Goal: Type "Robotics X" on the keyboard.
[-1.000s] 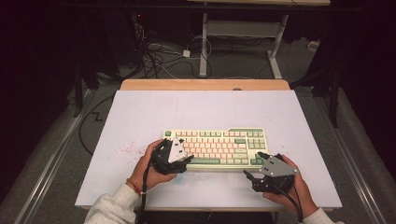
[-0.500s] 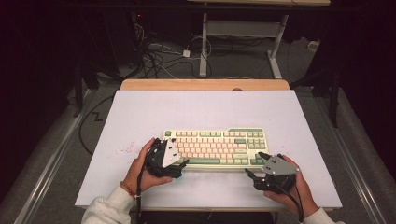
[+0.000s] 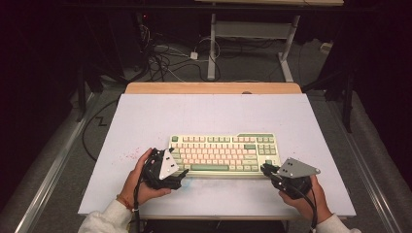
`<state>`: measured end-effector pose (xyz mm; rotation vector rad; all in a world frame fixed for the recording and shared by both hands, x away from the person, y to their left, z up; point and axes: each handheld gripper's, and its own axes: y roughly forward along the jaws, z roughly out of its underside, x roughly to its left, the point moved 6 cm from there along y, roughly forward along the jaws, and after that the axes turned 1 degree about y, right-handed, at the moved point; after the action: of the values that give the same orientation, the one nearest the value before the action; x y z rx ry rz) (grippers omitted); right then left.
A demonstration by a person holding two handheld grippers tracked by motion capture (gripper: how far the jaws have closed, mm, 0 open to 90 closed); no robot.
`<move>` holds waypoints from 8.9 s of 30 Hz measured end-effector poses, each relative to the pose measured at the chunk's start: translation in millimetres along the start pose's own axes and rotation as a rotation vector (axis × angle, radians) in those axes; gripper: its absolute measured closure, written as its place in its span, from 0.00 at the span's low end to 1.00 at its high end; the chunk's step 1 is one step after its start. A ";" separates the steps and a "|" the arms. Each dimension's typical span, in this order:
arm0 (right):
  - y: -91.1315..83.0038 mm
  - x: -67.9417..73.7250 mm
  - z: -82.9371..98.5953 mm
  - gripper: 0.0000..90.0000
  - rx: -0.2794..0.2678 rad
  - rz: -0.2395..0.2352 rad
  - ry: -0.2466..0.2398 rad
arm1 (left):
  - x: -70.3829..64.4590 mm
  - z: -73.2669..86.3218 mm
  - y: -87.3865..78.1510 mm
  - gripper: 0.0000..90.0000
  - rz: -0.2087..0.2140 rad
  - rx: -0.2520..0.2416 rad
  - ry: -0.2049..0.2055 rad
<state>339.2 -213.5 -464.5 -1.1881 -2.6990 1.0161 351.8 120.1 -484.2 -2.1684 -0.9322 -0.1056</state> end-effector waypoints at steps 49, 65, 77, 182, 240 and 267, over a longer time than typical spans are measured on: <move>71.7 -6.6 -11.9 1.00 0.142 -0.068 -0.014 | 0.4 41.1 -17.5 0.20 0.013 0.070 -0.081; 70.9 -5.7 -9.7 1.00 0.127 -0.057 -0.003 | 20.9 22.5 -28.0 0.88 0.060 0.036 -0.200; 71.1 -5.2 -9.6 1.00 0.129 -0.053 0.000 | 26.4 0.8 -12.3 0.97 0.074 0.068 -0.156; 52.8 -12.2 -22.0 1.00 0.043 -0.019 0.009 | 18.7 -32.7 34.4 0.63 0.074 0.057 -0.088; 30.3 -15.9 -31.3 0.22 -0.016 0.117 0.004 | 6.2 -31.2 16.3 0.20 -0.022 0.004 0.020; 5.9 -17.9 -22.5 0.22 -0.007 0.155 -0.022 | 4.4 -17.1 -6.0 0.20 -0.040 -0.005 0.041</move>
<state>361.8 -210.0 -446.1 -1.4155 -2.6630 1.0432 354.7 113.8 -466.9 -2.1450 -0.9531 -0.1710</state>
